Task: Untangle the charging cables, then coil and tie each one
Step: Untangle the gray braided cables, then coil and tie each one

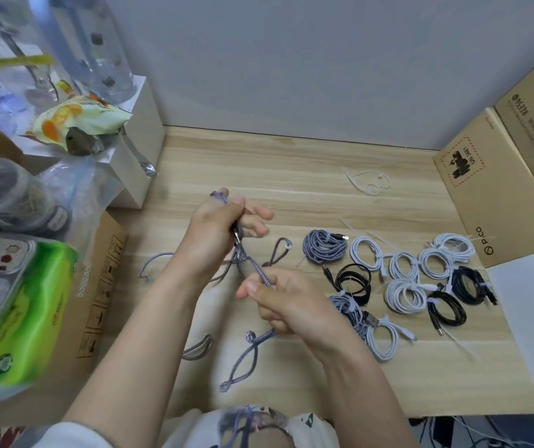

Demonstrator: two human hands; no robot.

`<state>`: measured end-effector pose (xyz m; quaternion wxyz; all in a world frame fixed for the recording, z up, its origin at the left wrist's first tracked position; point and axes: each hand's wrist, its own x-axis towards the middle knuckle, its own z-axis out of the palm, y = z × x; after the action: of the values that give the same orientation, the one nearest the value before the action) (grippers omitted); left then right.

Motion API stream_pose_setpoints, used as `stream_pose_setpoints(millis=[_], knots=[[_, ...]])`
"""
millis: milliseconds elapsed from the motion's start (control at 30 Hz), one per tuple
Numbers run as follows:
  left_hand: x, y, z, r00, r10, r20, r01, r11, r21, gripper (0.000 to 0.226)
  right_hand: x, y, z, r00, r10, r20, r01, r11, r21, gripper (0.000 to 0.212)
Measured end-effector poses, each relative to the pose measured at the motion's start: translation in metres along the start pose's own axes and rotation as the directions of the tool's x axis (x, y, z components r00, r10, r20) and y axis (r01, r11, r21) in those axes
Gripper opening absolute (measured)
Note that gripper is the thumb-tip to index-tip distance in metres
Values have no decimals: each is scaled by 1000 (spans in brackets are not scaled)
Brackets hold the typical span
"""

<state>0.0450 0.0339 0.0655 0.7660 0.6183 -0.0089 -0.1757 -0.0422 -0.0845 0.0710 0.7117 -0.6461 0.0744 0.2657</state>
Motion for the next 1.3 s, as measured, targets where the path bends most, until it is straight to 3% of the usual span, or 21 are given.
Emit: stream_pose_setpoints(millis=[67,200,300,400,533,633,800,900,1033,1100,1200,1300], knots=[[-3,-1,-4,991,-41,128,21,987,159,31,-2,-2,0,999,-52,16,51,999,14,18],[-10,-2,-6,972,-127,196,54,940,337,42,-5,-1,-6,990,-138,40,133,985,109,8],[-15,1,-1,981,-78,180,8,933,359,31,-9,-3,-10,982,-180,61,158,953,260,6],[-13,-2,1,987,-62,145,14,950,311,39,-11,0,-11,965,-251,77,204,901,384,12],[-15,-1,0,988,58,143,-93,963,254,27,-10,1,-14,878,-441,188,239,743,625,43],[-17,3,-3,977,109,184,-148,966,210,23,-9,-1,-16,878,-422,226,190,741,644,64],[-14,-6,-16,961,81,264,-183,904,388,31,-6,-8,-23,912,-342,224,145,784,604,81],[-14,-13,-17,971,107,214,-208,820,534,38,-4,-7,-24,900,-368,235,111,713,692,94],[-14,-19,-12,983,60,176,-149,817,557,45,1,-5,-24,870,-411,273,35,603,797,110],[-10,-19,-12,995,69,79,-101,835,541,40,-1,-8,-24,910,-343,232,45,639,768,111],[3,-20,-18,996,61,-71,-21,884,467,41,-11,-17,-18,970,-240,46,150,732,664,103],[13,-20,-23,997,-69,-46,82,888,452,47,-8,-18,-17,966,-240,-96,245,727,641,76]])
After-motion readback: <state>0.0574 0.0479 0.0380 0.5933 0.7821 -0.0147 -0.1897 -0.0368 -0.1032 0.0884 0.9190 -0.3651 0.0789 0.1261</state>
